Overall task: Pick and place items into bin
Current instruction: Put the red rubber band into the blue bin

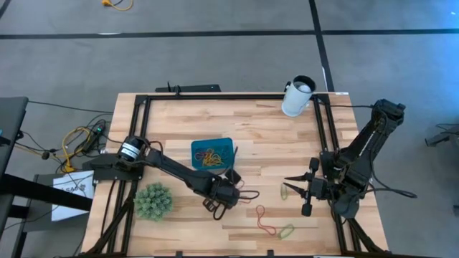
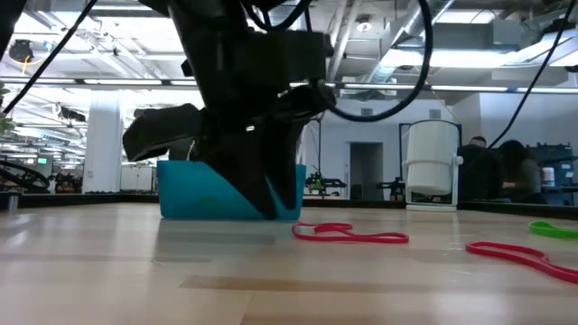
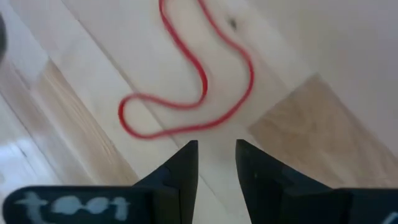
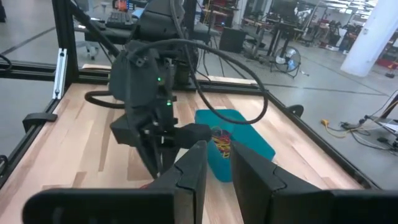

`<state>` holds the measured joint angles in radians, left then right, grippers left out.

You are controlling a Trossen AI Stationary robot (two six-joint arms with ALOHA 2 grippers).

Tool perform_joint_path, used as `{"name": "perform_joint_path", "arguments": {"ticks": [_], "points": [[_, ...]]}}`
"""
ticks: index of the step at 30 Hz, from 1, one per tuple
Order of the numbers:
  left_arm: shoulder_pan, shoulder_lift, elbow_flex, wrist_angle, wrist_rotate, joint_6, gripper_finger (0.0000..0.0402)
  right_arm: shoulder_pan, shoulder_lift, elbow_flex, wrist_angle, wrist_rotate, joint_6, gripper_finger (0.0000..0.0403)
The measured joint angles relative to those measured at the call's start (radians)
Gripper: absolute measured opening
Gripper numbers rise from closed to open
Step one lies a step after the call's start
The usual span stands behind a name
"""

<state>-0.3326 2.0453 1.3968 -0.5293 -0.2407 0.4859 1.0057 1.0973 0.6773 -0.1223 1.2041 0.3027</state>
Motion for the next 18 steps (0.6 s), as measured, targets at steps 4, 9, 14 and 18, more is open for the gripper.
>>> {"name": "perform_joint_path", "arguments": {"ticks": [4,9,14,18], "points": [[0.001,0.000,0.000,0.065,0.034,0.008,0.0098,0.000,0.000,0.000,0.000,0.000,0.000,0.0067],[0.006,0.001,0.001,0.082,0.050,0.057,0.0098,0.000,0.000,0.000,0.000,0.000,0.000,0.0067],[0.007,0.002,0.001,0.042,0.051,0.128,0.0098,0.000,0.000,0.000,0.000,0.000,0.001,0.0067],[0.006,0.006,0.001,0.043,0.052,0.163,0.0098,0.000,0.000,0.000,0.000,0.000,0.001,0.0067]]}}
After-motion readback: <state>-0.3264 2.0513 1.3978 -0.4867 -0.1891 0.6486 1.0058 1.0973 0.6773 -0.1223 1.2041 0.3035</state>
